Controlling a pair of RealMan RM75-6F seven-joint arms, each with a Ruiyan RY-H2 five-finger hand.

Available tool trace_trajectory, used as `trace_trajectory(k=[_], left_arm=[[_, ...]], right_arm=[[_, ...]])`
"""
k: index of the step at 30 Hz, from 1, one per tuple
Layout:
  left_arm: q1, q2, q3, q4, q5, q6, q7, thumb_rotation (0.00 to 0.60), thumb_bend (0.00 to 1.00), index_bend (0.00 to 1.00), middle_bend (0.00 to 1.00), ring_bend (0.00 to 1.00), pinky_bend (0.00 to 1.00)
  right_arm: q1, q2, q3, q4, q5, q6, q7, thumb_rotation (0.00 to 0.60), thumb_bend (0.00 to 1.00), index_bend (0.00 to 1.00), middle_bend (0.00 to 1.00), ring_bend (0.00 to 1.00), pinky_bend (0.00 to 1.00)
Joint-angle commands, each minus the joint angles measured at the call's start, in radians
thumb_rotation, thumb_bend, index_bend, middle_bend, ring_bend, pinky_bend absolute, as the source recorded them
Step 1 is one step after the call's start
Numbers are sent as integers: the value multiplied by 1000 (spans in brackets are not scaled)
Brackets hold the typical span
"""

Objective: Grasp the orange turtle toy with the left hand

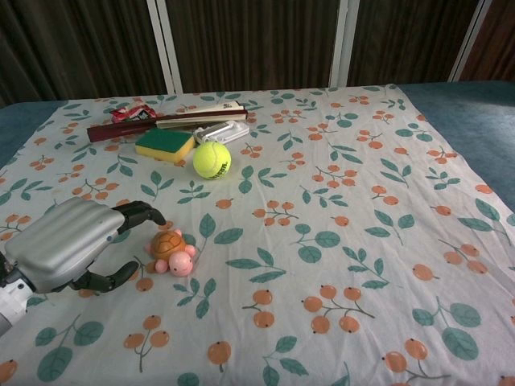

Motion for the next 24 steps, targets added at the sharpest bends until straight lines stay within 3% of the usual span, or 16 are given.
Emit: trace_trajectory(k=[1, 5, 9, 20, 22, 24], left_arm=[[-2, 11, 4, -19, -4, -8, 11, 600, 392, 178, 136, 1000, 1000], [-4, 19, 5, -38, -2, -5, 16, 600, 392, 152, 132, 1000, 1000], [-13, 14, 5, -34, 15, 3, 10, 600, 393, 194, 178, 1000, 1000], [-59, -5, -8, -35, -27, -100, 62, 600, 391, 271, 264, 1000, 1000], [-59, -19, -11, -20, -25, -89, 65, 600, 390, 308, 299, 1000, 1000], [-59, -36, -15, 2, -17, -69, 53, 600, 391, 395, 417, 1000, 1000]], right_arm=[[0, 0, 0, -1, 2, -1, 0, 600, 81, 0, 0, 0, 0], [0, 0, 1, -2, 4, -3, -2, 600, 81, 0, 0, 0, 0], [-1, 0, 0, -4, 2, -4, -3, 600, 81, 0, 0, 0, 0], [-5, 9, 1, -2, -2, 8, 14, 600, 81, 0, 0, 0, 0], [-7, 11, 1, -1, -2, 12, 19, 600, 81, 0, 0, 0, 0], [-8, 12, 1, 0, -3, 15, 22, 600, 81, 0, 0, 0, 0]])
